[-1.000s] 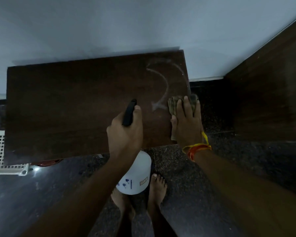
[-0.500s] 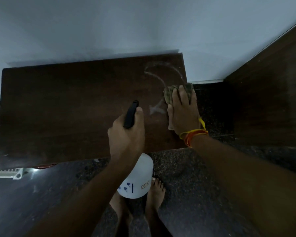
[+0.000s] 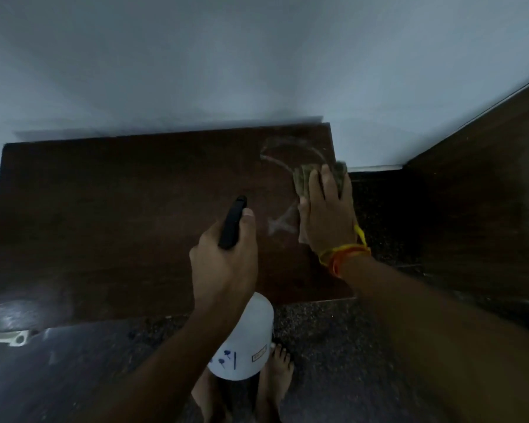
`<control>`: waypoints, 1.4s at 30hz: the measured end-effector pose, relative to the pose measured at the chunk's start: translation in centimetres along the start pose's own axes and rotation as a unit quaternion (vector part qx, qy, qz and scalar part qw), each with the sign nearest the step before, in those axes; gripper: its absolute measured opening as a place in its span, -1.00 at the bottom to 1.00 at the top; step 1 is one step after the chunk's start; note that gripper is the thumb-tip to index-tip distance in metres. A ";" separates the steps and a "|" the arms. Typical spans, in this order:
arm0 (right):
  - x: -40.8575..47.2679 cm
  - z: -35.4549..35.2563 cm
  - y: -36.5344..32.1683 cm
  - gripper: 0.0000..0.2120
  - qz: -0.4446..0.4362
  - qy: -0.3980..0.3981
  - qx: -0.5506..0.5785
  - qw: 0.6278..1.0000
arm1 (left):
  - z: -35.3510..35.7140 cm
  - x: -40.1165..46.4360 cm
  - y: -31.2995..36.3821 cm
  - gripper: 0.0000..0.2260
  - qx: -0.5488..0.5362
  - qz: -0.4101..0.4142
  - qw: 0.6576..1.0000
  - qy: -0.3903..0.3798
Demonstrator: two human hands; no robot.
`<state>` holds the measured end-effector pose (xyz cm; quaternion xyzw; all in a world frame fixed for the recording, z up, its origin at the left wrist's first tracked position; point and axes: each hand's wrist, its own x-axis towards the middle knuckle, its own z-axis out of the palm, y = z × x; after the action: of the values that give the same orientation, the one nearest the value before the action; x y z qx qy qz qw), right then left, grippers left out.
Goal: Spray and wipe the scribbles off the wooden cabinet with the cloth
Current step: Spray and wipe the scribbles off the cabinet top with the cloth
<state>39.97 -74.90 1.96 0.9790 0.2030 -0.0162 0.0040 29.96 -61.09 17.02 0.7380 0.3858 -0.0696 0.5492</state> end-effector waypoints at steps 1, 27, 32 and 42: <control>1.7 -0.2 0.2 -0.49 0.006 -0.001 0.001 1.000 | 0.1 0.1 -0.1 -0.72 -0.001 -0.001 1.000 -0.001; 5.8 0.7 0.8 -0.42 0.016 -0.001 0.001 1.000 | -0.4 3.1 1.2 -0.75 -0.028 -0.010 1.000 0.009; 6.1 0.7 0.9 -0.43 0.025 0.002 0.010 1.000 | -1.0 3.9 0.9 -0.71 -0.034 -0.020 0.999 -0.002; 11.4 -0.5 0.2 -0.42 0.096 -0.002 0.047 0.994 | -2.0 4.7 -0.2 -0.71 -0.024 -0.020 0.999 -0.009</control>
<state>50.47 -70.54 2.13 0.9930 0.1074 -0.0273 -0.0402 32.43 -57.07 15.19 0.7162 0.3966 -0.0778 0.5689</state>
